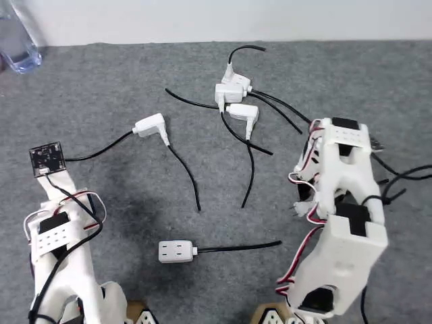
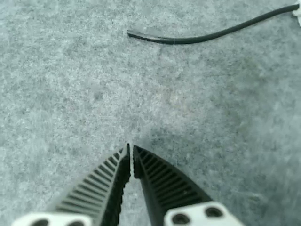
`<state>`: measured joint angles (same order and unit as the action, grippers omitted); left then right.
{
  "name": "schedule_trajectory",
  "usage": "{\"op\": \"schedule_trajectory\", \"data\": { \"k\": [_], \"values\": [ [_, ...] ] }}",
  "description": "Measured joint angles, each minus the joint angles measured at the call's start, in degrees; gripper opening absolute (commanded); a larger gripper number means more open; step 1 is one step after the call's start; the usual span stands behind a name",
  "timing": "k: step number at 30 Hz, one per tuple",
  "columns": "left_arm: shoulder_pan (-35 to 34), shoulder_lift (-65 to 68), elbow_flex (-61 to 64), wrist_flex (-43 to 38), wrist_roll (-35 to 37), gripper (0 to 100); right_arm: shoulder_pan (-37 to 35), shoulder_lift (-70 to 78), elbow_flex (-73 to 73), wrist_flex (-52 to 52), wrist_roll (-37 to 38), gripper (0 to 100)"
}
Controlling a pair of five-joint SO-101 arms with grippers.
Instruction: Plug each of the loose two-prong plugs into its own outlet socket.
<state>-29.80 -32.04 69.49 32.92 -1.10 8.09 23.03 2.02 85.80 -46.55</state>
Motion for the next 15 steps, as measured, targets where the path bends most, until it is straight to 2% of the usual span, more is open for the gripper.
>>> {"op": "schedule_trajectory", "data": {
  "k": [4,7,11,15],
  "values": [
    [0.0,0.0,0.0,-0.09,0.0,1,-2.02,-0.88,-6.33,6.42,8.18,29.5],
    [0.0,0.0,0.0,-0.09,0.0,1,-2.9,-3.96,-13.45,10.99,17.85,28.7],
    [0.0,0.0,0.0,-0.09,0.0,1,-3.6,-7.56,-21.27,12.92,35.78,22.3],
    [0.0,0.0,0.0,-0.09,0.0,1,-2.73,-8.0,-22.33,13.98,54.42,17.5]
  ]
}}
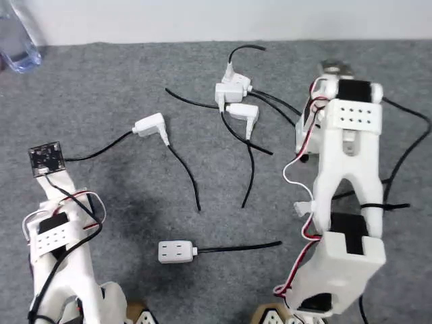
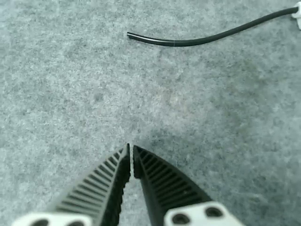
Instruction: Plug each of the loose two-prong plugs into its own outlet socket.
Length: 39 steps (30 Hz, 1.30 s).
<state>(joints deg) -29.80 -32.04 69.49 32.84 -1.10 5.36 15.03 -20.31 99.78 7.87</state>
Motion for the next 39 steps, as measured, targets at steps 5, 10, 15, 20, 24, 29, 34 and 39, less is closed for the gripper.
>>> {"op": "schedule_trajectory", "data": {
  "k": [5,10,15,20,24,29,34,39],
  "values": [
    [0.0,0.0,0.0,0.0,0.0,1,2.73,0.26,-0.26,0.7,22.59,16.6],
    [0.0,0.0,0.0,0.0,0.0,1,5.89,-2.55,-0.26,0.7,40.79,16.5],
    [0.0,0.0,0.0,0.0,0.0,1,13.19,-9.14,-0.35,0.7,57.14,16.5],
    [0.0,0.0,0.0,0.0,0.0,1,25.14,-11.69,-0.18,0.7,74.2,16.5],
    [0.0,0.0,0.0,0.0,0.0,1,35.08,-10.46,2.55,0.7,87.21,16.5],
    [0.0,0.0,0.0,0.0,0.0,1,38.77,-4.48,6.86,0.7,96.18,16.5],
    [0.0,0.0,0.0,0.0,0.0,1,32.7,-1.67,10.64,0.7,96.97,16.5],
    [0.0,0.0,0.0,0.0,0.0,1,21.54,-1.58,16.79,0.7,97.14,16.5]
  ]
}}
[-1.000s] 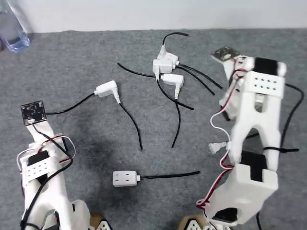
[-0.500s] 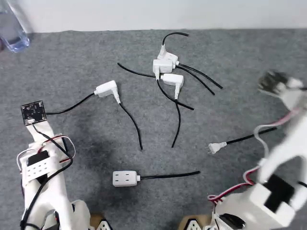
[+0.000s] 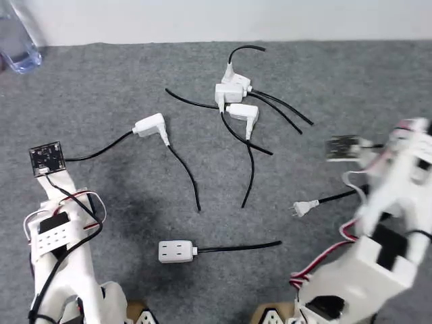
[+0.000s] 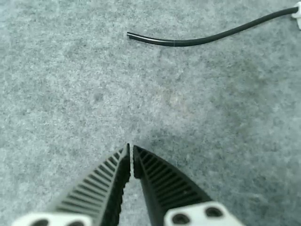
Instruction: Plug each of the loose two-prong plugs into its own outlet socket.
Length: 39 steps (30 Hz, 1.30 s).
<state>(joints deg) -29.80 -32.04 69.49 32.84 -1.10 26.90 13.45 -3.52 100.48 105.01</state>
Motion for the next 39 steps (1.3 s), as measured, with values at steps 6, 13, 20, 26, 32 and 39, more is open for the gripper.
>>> {"op": "schedule_trajectory", "data": {
  "k": [6,13,20,26,32,39],
  "values": [
    [0.0,0.0,0.0,0.0,0.0,1,-12.66,0.26,3.25,0.0,0.0,16.9],
    [0.7,0.0,0.0,0.0,0.0,1,-20.31,0.62,3.6,-1.85,0.35,16.9],
    [1.67,0.0,0.0,0.0,-1.41,1,-19.43,4.22,8.88,-11.87,2.55,20.3],
    [1.58,0.0,0.53,0.0,-1.76,1,-16.09,7.47,8.88,-13.8,8.0,20.6],
    [1.58,0.0,0.53,0.0,-1.76,1,-15.3,9.67,8.88,-18.99,8.79,20.7],
    [1.58,0.0,0.53,0.0,-1.76,1,-15.12,10.02,8.88,-19.52,11.25,20.6]
  ]
}}
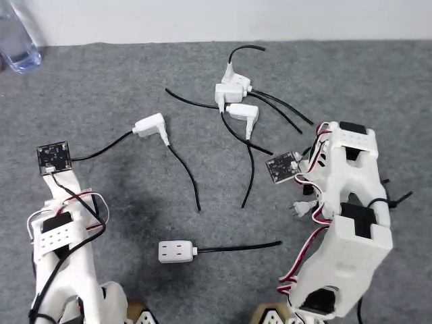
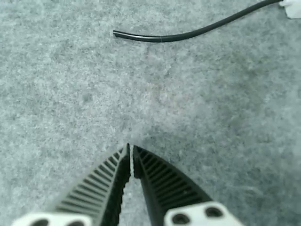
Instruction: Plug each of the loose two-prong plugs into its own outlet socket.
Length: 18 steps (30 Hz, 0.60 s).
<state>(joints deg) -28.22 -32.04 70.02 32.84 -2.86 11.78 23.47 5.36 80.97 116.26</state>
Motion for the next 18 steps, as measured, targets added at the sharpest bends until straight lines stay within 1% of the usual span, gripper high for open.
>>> {"op": "schedule_trajectory", "data": {
  "k": [11,18],
  "values": [
    [0.0,0.0,0.0,0.0,0.0,1,-1.32,0.0,0.0,0.0,0.35,20.6],
    [0.0,0.0,0.0,0.0,0.0,1,-3.16,0.0,0.0,0.0,-2.11,20.5]
  ]
}}
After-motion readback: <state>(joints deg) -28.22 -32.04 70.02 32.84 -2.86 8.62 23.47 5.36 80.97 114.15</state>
